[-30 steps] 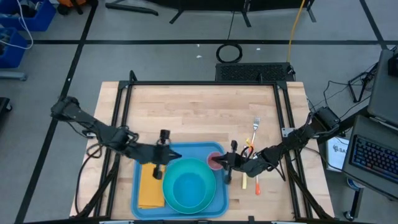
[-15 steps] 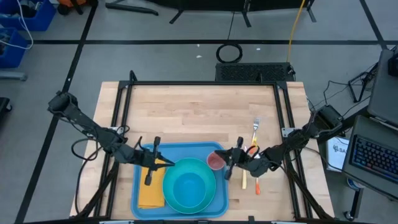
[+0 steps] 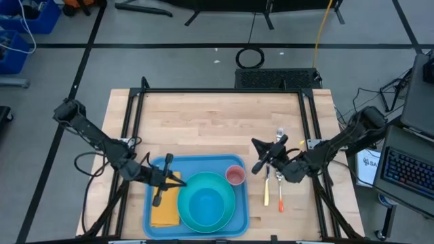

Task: Set up tray
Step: Put the orange fork on the yellow table napkin

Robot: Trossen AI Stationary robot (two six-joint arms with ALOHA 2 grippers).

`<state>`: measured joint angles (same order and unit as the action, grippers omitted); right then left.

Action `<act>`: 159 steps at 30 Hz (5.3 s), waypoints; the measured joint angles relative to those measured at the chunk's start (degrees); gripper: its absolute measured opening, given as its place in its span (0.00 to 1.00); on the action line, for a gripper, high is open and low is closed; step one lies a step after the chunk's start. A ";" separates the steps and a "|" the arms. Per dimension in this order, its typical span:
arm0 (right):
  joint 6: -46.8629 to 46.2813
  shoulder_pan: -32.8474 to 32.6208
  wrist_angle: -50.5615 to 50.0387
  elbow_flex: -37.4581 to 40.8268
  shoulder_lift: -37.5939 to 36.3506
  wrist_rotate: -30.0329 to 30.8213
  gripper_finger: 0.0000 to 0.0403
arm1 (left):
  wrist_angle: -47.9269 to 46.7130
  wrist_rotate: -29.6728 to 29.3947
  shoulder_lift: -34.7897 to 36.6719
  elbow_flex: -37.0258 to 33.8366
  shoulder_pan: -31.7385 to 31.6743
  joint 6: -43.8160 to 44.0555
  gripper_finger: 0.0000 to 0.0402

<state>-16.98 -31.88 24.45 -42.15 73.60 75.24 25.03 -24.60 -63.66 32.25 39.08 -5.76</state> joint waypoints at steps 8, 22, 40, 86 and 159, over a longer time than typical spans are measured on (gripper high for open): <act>-13.41 0.52 -13.13 0.02 -5.88 -3.44 0.00 | -0.98 -0.56 0.00 0.00 0.40 2.03 0.03; -50.82 23.04 -60.43 0.02 -7.82 -34.81 0.00 | -1.00 -1.01 0.00 0.00 -0.62 2.69 0.03; -39.84 46.58 -67.15 0.02 -7.39 -64.89 0.20 | -2.57 -0.99 -0.02 0.00 -0.60 2.97 0.05; -47.46 45.92 -64.15 8.12 7.96 -75.09 0.41 | -3.94 -0.96 -0.04 0.06 -0.60 4.41 0.08; -0.33 14.45 14.07 10.31 -4.77 -32.99 0.00 | -0.07 -14.49 -0.09 0.04 -9.18 -6.96 0.08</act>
<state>-17.32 -17.43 38.52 -31.84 68.83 42.26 24.96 -39.09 -63.75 32.29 29.91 -12.71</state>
